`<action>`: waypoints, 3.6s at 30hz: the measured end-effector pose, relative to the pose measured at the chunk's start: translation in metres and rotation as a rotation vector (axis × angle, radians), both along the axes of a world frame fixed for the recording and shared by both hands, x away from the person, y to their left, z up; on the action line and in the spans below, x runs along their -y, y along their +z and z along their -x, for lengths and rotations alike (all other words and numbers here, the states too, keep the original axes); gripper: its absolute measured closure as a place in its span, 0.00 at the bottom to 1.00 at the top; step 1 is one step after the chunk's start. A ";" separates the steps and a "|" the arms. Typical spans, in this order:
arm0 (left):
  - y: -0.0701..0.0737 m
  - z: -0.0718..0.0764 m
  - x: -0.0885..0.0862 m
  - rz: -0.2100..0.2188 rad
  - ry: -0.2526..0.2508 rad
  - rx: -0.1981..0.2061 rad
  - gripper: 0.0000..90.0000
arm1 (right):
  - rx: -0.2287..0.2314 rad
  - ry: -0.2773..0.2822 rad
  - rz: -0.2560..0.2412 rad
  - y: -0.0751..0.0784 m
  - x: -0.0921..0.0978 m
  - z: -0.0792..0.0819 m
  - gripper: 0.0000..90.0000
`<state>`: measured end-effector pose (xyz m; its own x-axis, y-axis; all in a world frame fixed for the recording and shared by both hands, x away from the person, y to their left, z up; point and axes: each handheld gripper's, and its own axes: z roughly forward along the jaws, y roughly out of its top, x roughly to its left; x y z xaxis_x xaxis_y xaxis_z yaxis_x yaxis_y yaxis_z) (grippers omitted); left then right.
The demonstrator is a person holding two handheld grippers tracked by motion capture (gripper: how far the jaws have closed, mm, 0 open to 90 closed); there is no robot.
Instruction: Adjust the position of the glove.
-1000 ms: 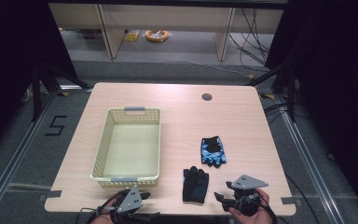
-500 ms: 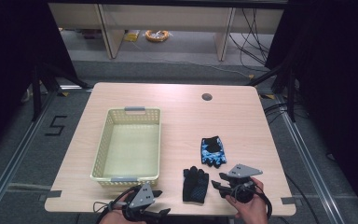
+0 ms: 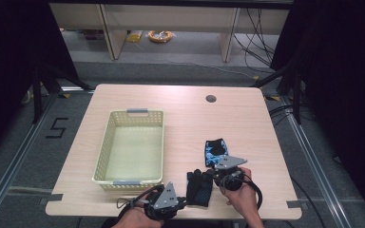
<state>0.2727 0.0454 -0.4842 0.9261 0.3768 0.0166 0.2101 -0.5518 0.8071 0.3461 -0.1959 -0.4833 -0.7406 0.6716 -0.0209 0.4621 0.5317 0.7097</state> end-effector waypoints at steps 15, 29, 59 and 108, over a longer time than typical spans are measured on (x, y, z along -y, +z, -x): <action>-0.023 -0.019 0.042 -0.104 0.006 0.002 0.97 | -0.028 0.034 0.049 -0.012 -0.021 -0.018 0.99; -0.026 -0.023 0.026 -0.119 0.038 0.009 0.97 | -0.064 0.005 0.084 -0.017 -0.005 -0.004 0.99; -0.002 -0.017 0.016 -0.063 0.074 0.065 0.71 | -0.024 -0.161 0.006 0.000 0.035 0.034 0.82; -0.014 0.022 -0.104 -0.057 0.220 -0.092 0.35 | -0.142 -0.449 -0.033 -0.006 0.039 -0.095 0.59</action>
<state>0.2504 0.1492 -0.4987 0.8207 0.5701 -0.0376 0.4015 -0.5286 0.7479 0.4410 -0.2348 -0.4895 -0.3707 0.9248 0.0861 0.7352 0.2355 0.6356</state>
